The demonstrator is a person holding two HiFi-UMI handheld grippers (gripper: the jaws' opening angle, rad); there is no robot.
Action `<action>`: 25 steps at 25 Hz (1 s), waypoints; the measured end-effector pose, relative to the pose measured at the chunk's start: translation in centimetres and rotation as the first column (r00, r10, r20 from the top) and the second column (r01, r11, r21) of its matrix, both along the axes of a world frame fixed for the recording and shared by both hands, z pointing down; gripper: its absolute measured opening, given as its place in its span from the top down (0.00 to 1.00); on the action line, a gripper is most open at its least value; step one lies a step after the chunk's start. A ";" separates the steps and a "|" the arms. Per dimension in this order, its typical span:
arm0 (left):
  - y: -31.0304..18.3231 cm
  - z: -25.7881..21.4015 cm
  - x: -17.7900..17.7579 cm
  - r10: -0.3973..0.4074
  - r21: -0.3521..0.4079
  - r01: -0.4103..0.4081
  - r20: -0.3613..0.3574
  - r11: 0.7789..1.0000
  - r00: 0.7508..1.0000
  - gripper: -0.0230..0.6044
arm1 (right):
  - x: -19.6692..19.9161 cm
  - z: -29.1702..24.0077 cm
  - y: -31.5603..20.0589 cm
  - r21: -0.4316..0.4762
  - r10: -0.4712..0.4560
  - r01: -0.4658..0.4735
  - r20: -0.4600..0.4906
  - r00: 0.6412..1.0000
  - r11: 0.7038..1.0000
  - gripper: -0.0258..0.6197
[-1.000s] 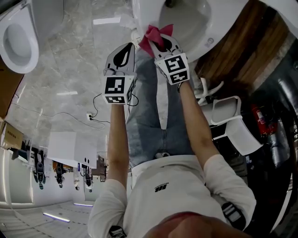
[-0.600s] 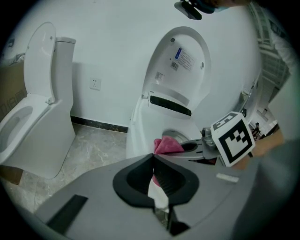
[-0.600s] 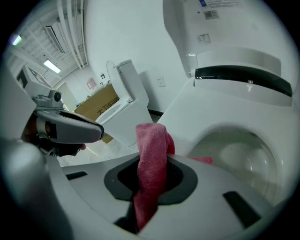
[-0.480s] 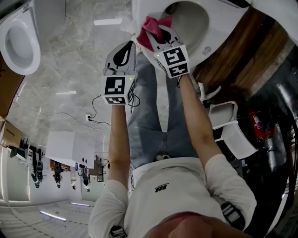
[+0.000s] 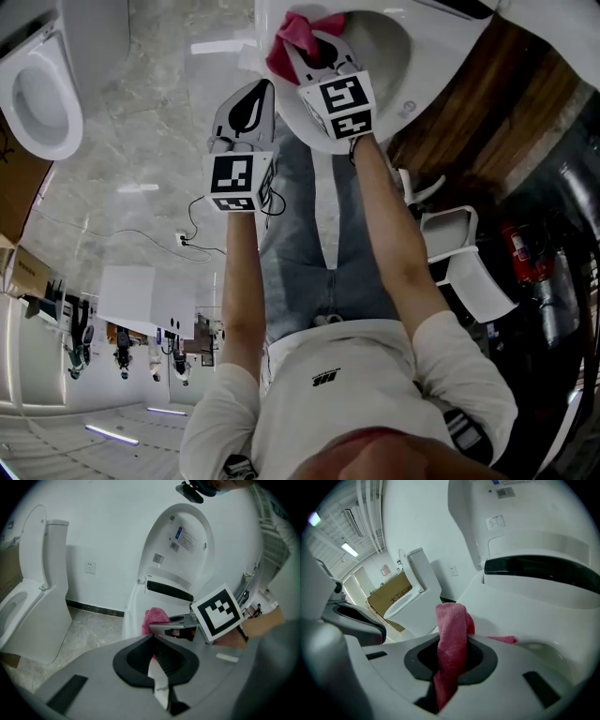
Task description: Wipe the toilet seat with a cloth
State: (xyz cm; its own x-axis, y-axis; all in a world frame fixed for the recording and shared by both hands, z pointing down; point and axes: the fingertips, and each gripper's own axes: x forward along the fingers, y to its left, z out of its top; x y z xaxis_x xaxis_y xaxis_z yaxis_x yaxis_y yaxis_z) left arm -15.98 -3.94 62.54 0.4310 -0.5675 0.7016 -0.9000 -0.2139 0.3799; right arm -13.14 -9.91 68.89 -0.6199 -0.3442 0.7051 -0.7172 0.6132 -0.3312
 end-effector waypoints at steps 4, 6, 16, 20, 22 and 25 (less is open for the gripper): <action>-1.2 0.1 0.4 0.013 0.016 -0.013 0.016 1.000 1.000 0.95 | 0.3 0.1 -1.6 0.025 0.013 -0.013 0.003 1.000 1.000 0.89; -1.9 0.0 0.6 0.010 0.021 -0.011 0.016 1.000 1.000 0.95 | 0.5 -0.1 -2.4 0.031 0.027 -0.027 0.003 1.000 0.999 0.89; -5.0 -0.7 2.0 0.009 0.039 -0.010 0.019 0.999 1.000 0.95 | 2.3 -0.3 -5.9 0.047 0.070 -0.068 -0.032 0.997 0.997 0.89; -5.9 -1.1 3.1 0.027 0.049 -0.027 0.020 0.998 0.999 0.95 | 4.0 -0.4 -7.1 0.069 0.106 -0.102 -0.048 0.993 0.992 0.89; -6.3 -1.3 3.7 0.032 0.053 -0.033 0.018 0.998 0.999 0.95 | 4.9 -0.3 -7.5 0.075 0.119 -0.115 -0.055 0.991 0.991 0.89; -6.8 -1.3 4.3 0.042 0.057 -0.043 0.017 0.997 0.999 0.95 | 6.2 -0.3 -7.9 0.077 0.141 -0.136 -0.061 0.988 0.988 0.89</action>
State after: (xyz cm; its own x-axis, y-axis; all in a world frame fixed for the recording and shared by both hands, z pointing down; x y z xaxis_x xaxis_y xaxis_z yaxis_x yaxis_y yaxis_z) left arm -11.69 -10.75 61.19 0.4450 -0.5885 0.6751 -0.8952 -0.2733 0.3519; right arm -6.90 -17.86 68.58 -0.5154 -0.4752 0.7131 -0.8159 0.5267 -0.2387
